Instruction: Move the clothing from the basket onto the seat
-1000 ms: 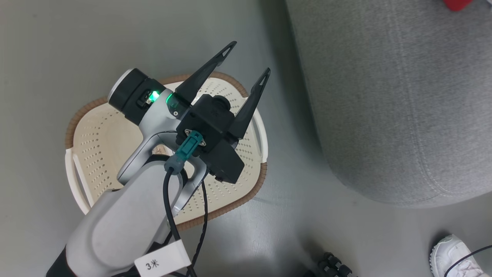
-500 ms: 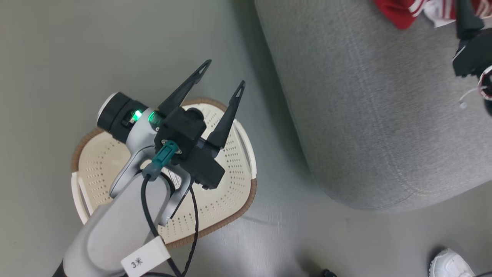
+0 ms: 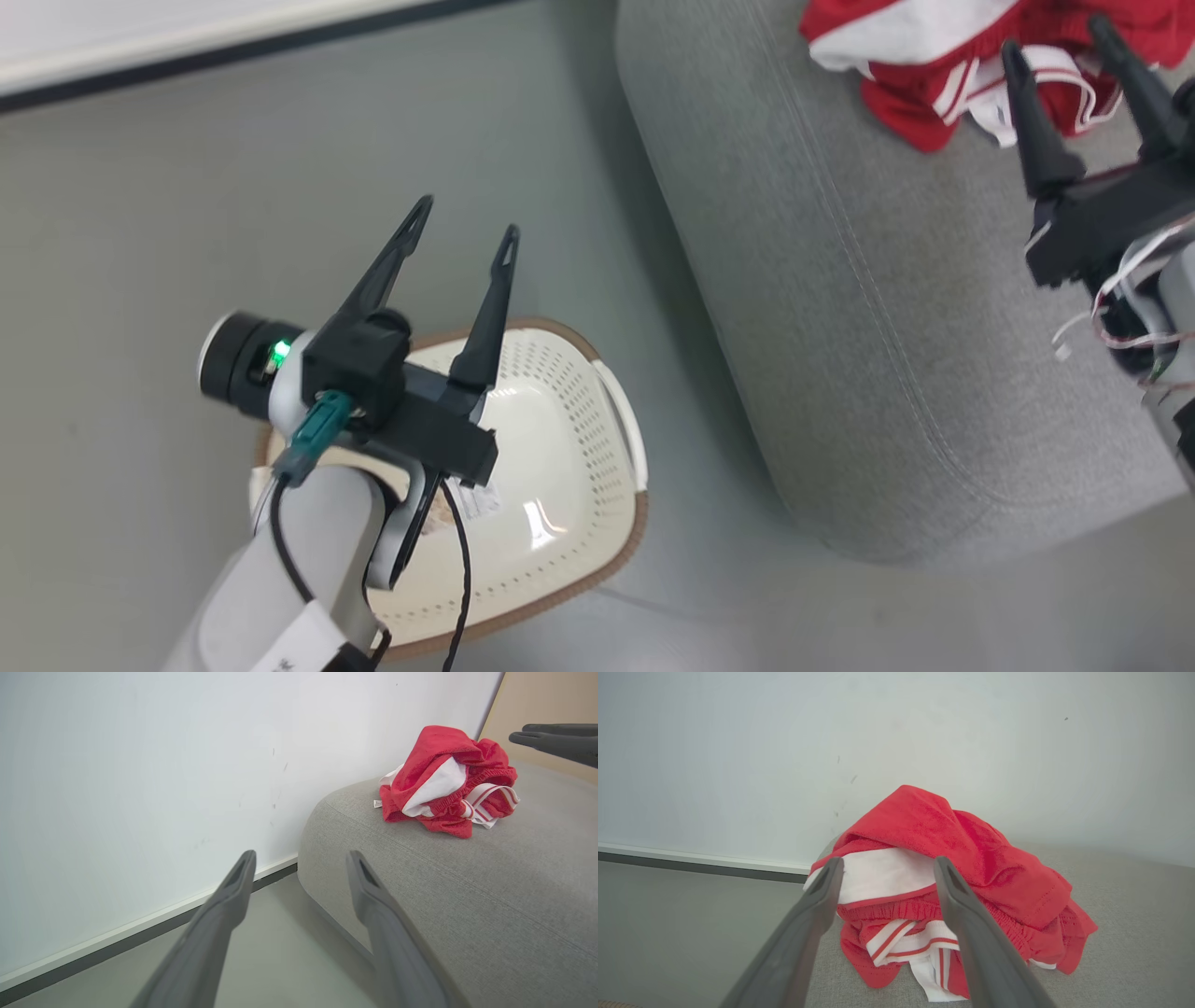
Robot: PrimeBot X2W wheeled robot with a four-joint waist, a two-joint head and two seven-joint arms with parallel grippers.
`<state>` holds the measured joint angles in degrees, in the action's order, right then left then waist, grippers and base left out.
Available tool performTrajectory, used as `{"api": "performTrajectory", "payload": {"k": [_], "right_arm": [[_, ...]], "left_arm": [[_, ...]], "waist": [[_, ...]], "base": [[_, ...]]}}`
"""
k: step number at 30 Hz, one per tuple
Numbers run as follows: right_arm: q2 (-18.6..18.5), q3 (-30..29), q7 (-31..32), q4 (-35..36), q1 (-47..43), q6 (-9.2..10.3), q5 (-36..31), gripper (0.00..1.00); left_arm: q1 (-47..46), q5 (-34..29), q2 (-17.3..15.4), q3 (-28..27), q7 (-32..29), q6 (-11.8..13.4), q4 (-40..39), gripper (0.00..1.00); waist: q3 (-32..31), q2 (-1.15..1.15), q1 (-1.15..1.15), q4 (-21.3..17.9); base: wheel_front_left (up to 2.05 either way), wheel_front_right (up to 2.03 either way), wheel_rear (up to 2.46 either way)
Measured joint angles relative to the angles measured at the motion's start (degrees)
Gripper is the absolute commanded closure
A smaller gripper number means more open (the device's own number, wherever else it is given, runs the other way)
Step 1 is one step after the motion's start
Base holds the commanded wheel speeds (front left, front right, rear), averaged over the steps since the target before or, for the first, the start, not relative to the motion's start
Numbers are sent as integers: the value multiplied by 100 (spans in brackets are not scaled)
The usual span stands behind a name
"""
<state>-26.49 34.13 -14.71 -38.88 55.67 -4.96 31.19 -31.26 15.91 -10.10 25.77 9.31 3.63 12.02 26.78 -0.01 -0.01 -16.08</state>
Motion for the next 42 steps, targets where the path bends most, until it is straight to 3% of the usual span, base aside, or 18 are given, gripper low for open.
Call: {"api": "performTrajectory", "payload": {"k": [12, 24, 36, 42], "right_arm": [[96, -129, 1, 682, -1035, 202, -47, 0], [443, -336, 1, 1321, -2431, 705, 62, 0], [747, -363, 2, 2057, -4080, 1058, 60, 0], [750, -452, 1, 2348, -4397, 1109, -24, 0]], "left_arm": [[918, 323, -21, -448, 299, 148, 188, 0], [2159, 624, -90, -1009, 452, 245, 182, 0], [3691, 821, -189, -1558, 498, 300, -261, 0], [3866, 812, -156, -1641, 499, 301, -535, 0]], "waist": [[-726, 0, 0, 590], [-1654, 0, 0, 1159], [-2628, 0, 0, 1397], [-2822, 0, 0, 1414]], "base": [[0, 0, 0], [0, 0, 0], [0, 0, 0], [0, 0, 0]]}}
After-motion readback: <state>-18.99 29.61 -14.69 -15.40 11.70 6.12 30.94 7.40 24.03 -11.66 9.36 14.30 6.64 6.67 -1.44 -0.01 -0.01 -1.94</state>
